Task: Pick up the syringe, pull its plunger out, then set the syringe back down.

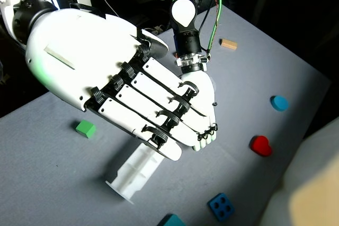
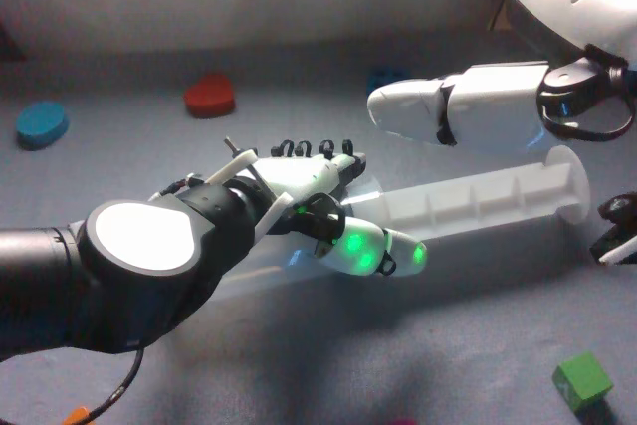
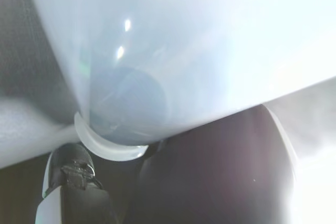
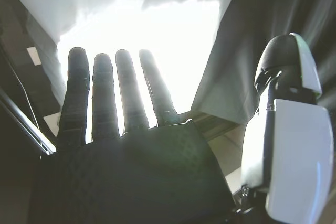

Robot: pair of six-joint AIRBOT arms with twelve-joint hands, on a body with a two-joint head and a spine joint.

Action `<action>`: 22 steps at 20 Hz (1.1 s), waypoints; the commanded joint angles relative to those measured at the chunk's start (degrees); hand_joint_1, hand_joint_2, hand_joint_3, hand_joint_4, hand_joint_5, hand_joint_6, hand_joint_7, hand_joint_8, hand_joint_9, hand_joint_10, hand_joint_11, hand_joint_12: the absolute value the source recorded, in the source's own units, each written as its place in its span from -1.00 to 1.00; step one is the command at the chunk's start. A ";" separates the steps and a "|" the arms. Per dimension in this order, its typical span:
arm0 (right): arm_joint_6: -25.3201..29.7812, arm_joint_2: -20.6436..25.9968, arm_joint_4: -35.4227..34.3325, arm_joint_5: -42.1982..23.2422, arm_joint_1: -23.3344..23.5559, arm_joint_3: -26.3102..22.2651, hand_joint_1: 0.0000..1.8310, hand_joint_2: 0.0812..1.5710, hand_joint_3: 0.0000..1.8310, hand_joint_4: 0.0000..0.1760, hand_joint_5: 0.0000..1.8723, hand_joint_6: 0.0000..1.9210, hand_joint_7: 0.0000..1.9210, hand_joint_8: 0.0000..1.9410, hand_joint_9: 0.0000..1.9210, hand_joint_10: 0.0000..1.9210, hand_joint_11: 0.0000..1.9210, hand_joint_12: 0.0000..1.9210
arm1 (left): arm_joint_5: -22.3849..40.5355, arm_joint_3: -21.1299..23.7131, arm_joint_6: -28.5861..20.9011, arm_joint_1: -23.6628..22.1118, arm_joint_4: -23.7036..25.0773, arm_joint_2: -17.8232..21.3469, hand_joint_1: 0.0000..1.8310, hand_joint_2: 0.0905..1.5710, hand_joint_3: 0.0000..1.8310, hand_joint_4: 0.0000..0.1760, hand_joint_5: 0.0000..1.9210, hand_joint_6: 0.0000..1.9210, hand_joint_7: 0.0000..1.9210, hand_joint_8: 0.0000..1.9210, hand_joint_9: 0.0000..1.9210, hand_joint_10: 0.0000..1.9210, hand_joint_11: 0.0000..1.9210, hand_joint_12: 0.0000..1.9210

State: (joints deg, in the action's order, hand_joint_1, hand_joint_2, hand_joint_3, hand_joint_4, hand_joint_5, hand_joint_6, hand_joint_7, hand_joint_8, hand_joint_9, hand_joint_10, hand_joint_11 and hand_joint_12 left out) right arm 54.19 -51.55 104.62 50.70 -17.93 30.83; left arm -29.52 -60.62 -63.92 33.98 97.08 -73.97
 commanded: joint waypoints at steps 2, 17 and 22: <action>0.53 0.00 4.70 2.60 0.46 -0.05 -0.71 0.09 -1.00 -1.00 -0.93 -1.00 -0.95 -1.00 -0.95 -1.00 -1.00 -0.49 | -1.56 -0.03 -0.12 -1.23 3.23 0.94 -0.79 0.23 -1.00 -1.00 -1.00 -1.00 -1.00 -1.00 -1.00 -1.00 -0.99 -0.99; 0.71 0.02 4.70 3.07 0.25 -0.31 -0.69 0.09 -1.00 -1.00 -0.90 -0.99 -0.92 -1.00 -0.93 -1.00 -1.00 -0.46 | 0.19 2.20 3.49 -6.96 4.63 9.01 -0.77 0.25 -1.00 -1.00 -1.00 -1.00 -1.00 -1.00 -1.00 -1.00 -0.96 -0.98; 1.01 0.01 4.69 3.09 0.05 -0.97 -0.67 0.10 -1.00 -1.00 -0.88 -0.99 -0.89 -1.00 -0.92 -1.00 -1.00 -0.42 | 1.12 4.16 5.78 -9.36 4.62 12.04 -0.77 0.26 -1.00 -1.00 -0.99 -1.00 -1.00 -1.00 -1.00 -1.00 -0.96 -0.97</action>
State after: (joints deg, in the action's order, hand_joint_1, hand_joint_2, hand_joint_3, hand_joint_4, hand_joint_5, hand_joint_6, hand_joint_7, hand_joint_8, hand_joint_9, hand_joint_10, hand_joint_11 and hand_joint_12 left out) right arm 54.65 -51.62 104.51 51.46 -18.13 30.11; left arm -26.79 -56.14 -58.22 25.32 98.83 -61.84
